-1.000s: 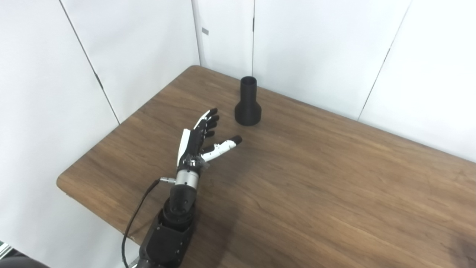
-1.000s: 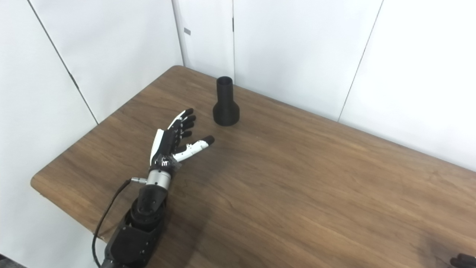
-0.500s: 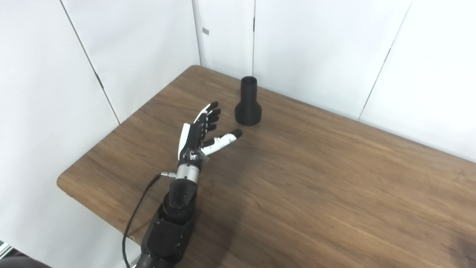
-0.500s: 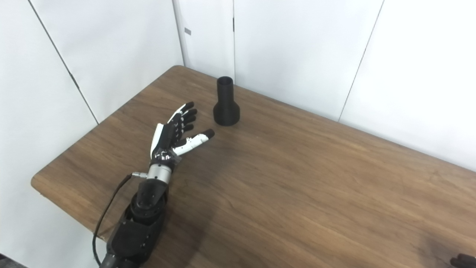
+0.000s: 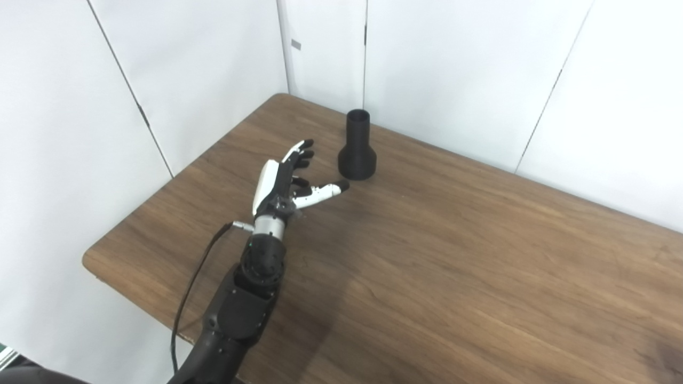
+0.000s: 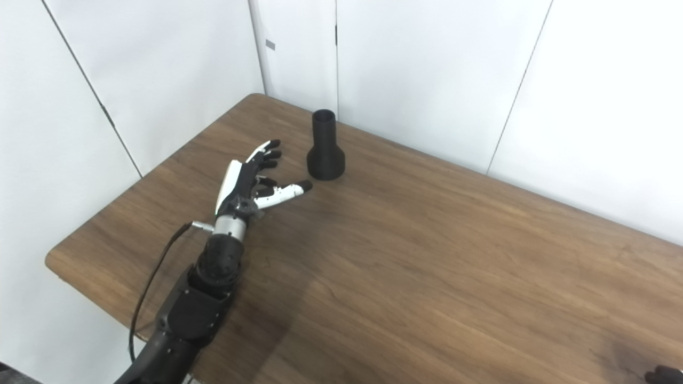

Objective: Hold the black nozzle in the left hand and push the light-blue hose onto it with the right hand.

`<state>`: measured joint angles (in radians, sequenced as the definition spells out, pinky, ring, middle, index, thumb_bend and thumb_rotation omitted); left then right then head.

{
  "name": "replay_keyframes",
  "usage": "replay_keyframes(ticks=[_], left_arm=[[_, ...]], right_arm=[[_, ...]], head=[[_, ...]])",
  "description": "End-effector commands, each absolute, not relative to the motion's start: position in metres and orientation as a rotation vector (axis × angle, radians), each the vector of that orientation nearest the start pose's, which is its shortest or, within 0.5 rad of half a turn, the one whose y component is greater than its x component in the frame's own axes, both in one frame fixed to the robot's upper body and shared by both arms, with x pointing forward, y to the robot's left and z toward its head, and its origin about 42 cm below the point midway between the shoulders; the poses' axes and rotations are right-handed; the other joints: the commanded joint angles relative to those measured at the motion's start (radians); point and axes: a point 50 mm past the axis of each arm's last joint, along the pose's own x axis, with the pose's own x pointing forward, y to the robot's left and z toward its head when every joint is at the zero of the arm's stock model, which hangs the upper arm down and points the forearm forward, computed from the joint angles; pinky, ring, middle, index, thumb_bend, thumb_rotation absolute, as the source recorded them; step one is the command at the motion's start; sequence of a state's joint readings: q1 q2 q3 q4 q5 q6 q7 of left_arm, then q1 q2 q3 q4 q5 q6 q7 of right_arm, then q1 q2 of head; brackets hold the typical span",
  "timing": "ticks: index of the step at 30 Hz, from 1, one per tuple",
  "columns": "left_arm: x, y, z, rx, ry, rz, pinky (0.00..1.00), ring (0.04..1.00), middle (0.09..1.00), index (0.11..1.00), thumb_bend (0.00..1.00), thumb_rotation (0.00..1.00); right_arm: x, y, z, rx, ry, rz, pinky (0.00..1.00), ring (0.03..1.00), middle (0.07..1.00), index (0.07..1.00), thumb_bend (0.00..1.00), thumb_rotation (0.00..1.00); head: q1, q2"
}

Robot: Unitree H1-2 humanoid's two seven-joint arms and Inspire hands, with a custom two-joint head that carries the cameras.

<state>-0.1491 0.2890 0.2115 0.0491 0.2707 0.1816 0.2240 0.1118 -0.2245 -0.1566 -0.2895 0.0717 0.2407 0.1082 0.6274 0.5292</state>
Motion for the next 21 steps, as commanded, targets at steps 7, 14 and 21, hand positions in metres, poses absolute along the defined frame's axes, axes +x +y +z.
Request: replay_keyframes(ticks=[7,14,21], left_arm=[[0.341,0.379,0.166,0.595,-0.003,0.484,0.75,0.812,0.837,0.882,1.00,0.39],[0.349,0.375,0.175,0.626,0.041,0.464,0.72,0.800,0.833,0.889,1.00,0.40],[0.358,0.370,0.185,0.669,0.081,0.401,0.73,0.814,0.839,0.896,1.00,0.40]], right_arm=[[0.241,-0.313,0.159,-0.182,0.006,-0.037,0.45,0.585,0.618,0.588,0.34,0.57],[0.240,-0.312,0.159,-0.189,0.011,-0.032,0.46,0.594,0.625,0.596,0.31,0.57],[0.239,-0.310,0.160,-0.192,0.013,-0.033,0.47,0.600,0.631,0.603,0.29,0.57]], head=[[-0.005,0.003],[-0.011,0.002],[-0.020,0.000]])
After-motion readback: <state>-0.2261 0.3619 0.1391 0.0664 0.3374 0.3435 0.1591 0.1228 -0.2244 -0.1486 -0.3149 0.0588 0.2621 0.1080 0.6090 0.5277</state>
